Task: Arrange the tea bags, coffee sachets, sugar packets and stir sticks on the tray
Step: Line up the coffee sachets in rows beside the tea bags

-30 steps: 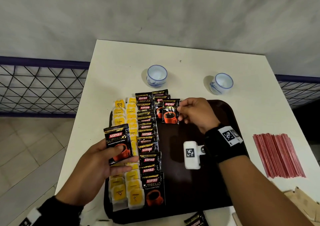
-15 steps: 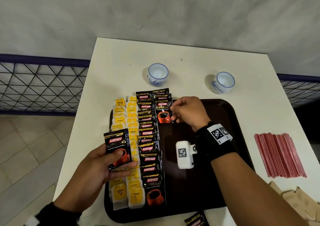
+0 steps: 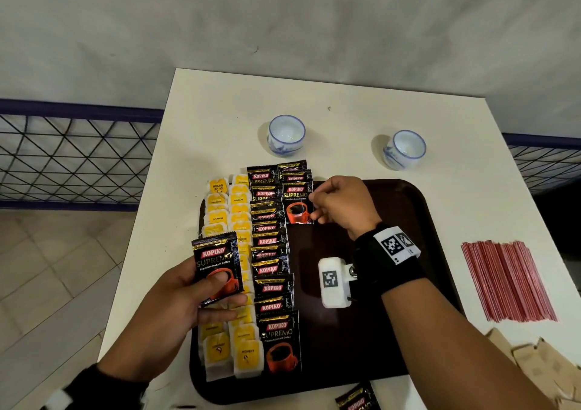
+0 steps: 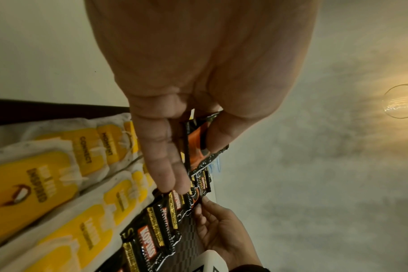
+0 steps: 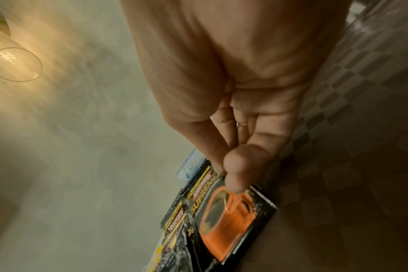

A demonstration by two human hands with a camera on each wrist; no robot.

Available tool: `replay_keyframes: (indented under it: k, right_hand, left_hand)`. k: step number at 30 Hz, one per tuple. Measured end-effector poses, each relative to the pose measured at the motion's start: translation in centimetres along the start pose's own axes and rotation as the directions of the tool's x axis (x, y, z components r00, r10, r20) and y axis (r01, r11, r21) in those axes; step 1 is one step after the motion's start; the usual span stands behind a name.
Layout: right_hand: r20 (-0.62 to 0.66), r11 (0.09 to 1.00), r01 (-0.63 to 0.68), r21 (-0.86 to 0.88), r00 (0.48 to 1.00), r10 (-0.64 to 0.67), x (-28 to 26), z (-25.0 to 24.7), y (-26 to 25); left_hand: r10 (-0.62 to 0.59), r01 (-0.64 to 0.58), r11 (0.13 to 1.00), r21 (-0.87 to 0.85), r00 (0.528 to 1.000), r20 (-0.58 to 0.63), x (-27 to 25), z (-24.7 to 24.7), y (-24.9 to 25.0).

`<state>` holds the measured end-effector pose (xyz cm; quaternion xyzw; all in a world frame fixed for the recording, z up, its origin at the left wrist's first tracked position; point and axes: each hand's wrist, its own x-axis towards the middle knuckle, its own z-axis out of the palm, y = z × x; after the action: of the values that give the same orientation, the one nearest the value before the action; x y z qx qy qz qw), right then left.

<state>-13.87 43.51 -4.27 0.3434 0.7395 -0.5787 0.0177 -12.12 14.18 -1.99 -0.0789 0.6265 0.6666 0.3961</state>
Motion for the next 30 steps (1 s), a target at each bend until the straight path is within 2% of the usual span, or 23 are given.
replay_keyframes:
  k: [4, 6, 8, 12, 16, 26, 30]
  right_hand:
    - [-0.041, 0.997, 0.054, -0.047, 0.998, -0.056, -0.8, -0.5, -0.6]
    - [-0.018, 0.993, 0.103, -0.052, 0.994, -0.105, -2.1, -0.5, -1.2]
    - [0.074, 0.991, 0.132, 0.019, 0.988, -0.133, -4.0, -0.2, -1.6]
    - [0.300, 0.978, 0.081, 0.193, 0.944, -0.137, -7.8, 0.5, -1.6]
    - [0.368, 0.974, 0.105, 0.202, 0.913, -0.175, -10.0, 0.5, -1.0]
    - [0.306, 0.981, 0.123, 0.151, 0.938, -0.164, -11.1, 0.2, 0.1]
    - [0.153, 0.981, 0.081, 0.177, 0.982, -0.109, -7.8, -1.4, 0.1]
  left_hand:
    - [0.062, -0.061, 0.994, 0.093, 0.998, -0.007, -0.2, 0.5, 0.2]
    - [0.087, -0.086, 0.988, 0.126, 0.996, -0.002, -0.2, 1.0, 0.4]
    - [0.110, -0.109, 0.981, 0.159, 0.994, 0.005, -0.1, 1.6, 0.6]
    - [0.192, -0.189, 0.953, 0.237, 0.981, 0.008, 0.0, 3.0, 0.9]
    - [0.224, -0.224, 0.937, 0.267, 0.974, 0.033, -0.1, 4.5, 0.8]
    - [0.254, -0.244, 0.917, 0.315, 0.967, 0.009, -0.6, 5.6, 0.3]
    - [0.264, -0.238, 0.893, 0.383, 0.964, -0.017, -1.2, 4.3, -0.2]
